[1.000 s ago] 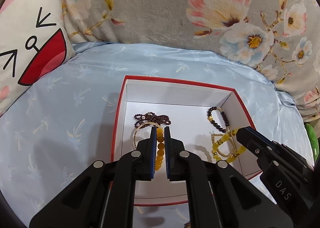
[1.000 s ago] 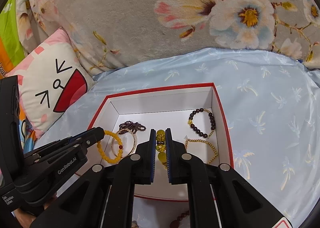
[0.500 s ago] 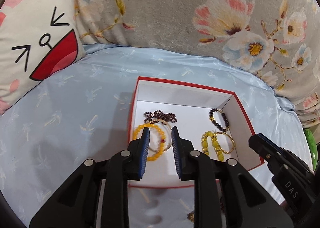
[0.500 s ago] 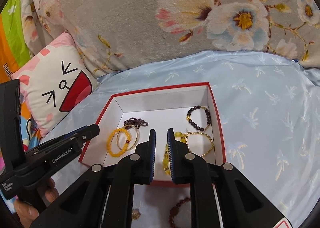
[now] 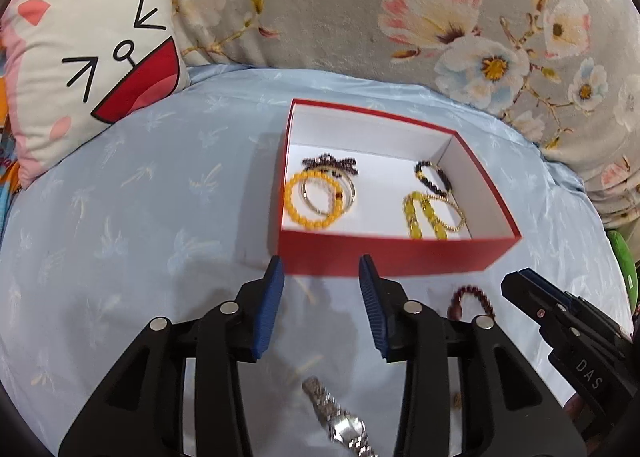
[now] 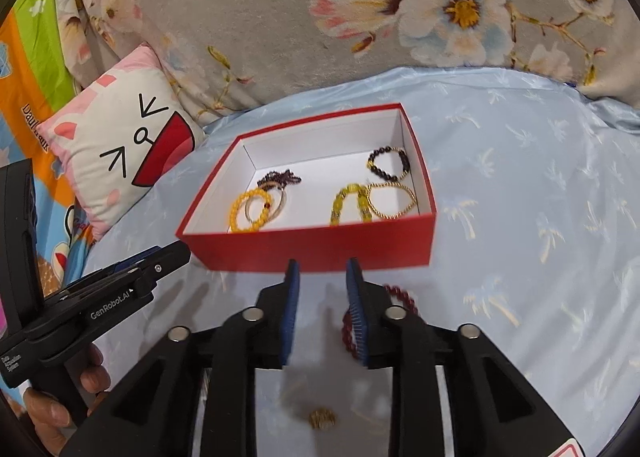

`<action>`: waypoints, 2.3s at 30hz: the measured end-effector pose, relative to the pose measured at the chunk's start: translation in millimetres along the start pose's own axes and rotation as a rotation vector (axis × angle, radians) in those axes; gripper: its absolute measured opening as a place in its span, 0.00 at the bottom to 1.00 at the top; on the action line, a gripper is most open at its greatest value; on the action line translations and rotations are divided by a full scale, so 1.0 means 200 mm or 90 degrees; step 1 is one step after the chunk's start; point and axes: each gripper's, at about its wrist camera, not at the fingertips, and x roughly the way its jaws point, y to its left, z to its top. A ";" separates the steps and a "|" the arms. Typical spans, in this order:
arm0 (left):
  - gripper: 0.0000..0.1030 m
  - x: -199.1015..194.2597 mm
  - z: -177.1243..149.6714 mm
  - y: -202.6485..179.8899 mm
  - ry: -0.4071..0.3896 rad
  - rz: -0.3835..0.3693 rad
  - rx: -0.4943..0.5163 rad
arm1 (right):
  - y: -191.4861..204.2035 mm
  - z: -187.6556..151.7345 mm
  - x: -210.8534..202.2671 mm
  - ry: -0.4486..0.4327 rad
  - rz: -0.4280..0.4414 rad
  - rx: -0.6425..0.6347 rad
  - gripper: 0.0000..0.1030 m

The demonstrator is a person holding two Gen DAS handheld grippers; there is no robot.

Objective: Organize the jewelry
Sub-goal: 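Move the left tool to the silver watch and grasp its band, then grasp the dark-red bead bracelet with right tool while left tool holds the watch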

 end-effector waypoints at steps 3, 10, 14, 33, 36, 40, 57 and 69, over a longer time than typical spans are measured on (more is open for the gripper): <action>0.47 -0.01 -0.10 0.00 0.015 -0.006 -0.004 | -0.02 -0.07 -0.03 0.010 -0.002 0.006 0.27; 0.47 -0.02 -0.28 0.05 0.051 0.002 -0.021 | -0.05 -0.28 -0.06 0.048 -0.010 0.016 0.28; 0.47 -0.05 -0.35 0.03 0.058 0.007 -0.015 | -0.04 -0.37 -0.09 0.057 -0.016 0.011 0.29; 0.54 -0.17 -0.51 0.04 0.059 0.029 0.000 | 0.15 -0.59 -0.15 0.082 0.004 -0.049 0.32; 0.55 -0.17 -0.52 0.00 0.061 0.015 0.004 | 0.12 -0.59 -0.17 0.079 -0.001 -0.035 0.32; 0.57 -0.14 -0.55 -0.06 0.073 0.002 0.012 | 0.06 -0.59 -0.20 0.071 -0.014 -0.022 0.32; 0.13 -0.14 -0.61 -0.16 0.037 0.016 0.080 | -0.03 -0.59 -0.21 0.071 -0.024 0.002 0.32; 0.10 -0.12 -0.54 0.02 0.031 0.031 0.043 | -0.12 -0.48 -0.16 0.055 -0.044 0.023 0.32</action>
